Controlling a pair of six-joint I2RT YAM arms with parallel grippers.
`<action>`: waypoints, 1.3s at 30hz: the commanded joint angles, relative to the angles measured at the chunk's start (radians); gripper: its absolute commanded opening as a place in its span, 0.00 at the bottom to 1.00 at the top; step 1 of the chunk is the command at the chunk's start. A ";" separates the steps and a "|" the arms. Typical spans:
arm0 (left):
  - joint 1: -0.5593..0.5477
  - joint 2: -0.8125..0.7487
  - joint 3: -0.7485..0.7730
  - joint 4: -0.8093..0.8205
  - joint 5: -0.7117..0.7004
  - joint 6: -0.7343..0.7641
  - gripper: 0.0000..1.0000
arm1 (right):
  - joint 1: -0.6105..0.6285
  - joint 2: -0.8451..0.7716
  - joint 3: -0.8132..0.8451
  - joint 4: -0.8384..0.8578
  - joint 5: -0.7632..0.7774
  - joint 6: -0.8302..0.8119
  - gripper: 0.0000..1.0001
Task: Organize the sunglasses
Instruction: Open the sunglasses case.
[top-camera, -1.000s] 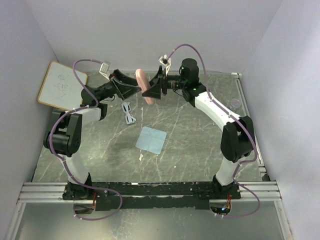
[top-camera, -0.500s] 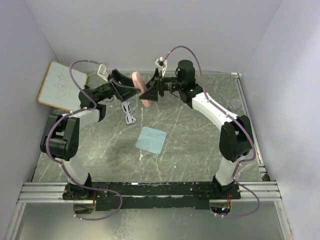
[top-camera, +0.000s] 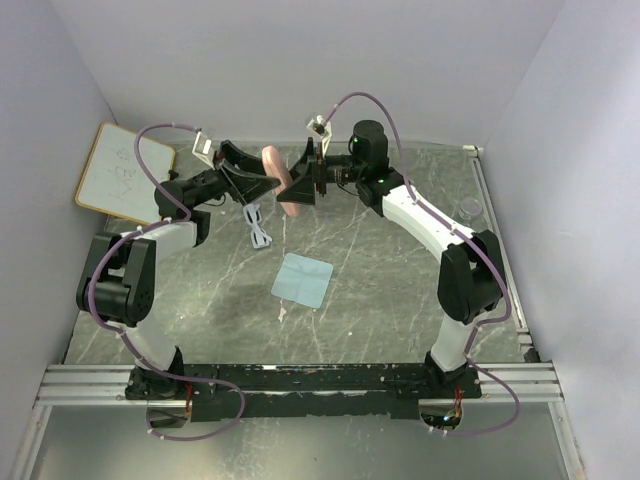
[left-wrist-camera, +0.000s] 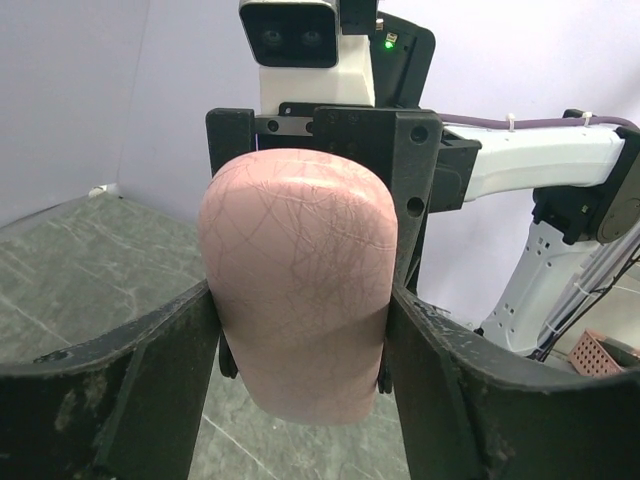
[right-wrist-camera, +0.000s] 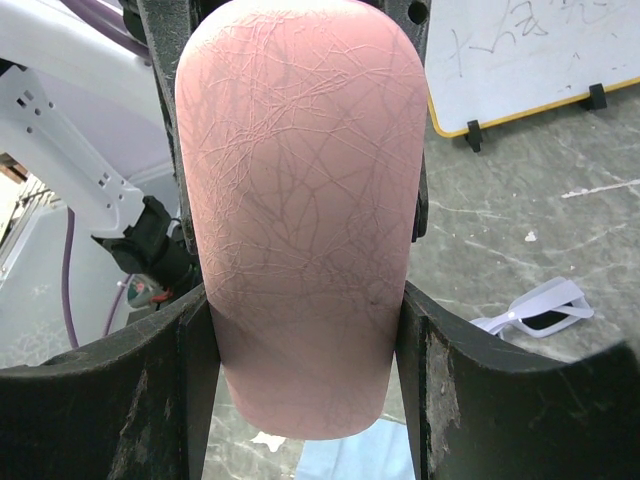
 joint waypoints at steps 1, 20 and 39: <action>-0.014 -0.008 0.010 0.203 0.046 -0.028 0.76 | -0.002 0.000 0.040 0.003 0.023 -0.003 0.02; -0.017 0.013 -0.014 0.270 0.061 -0.064 0.80 | -0.005 -0.007 0.048 -0.014 0.042 -0.025 0.01; -0.017 0.016 -0.019 0.270 0.062 -0.060 0.65 | -0.022 -0.025 0.025 0.019 0.036 -0.006 0.01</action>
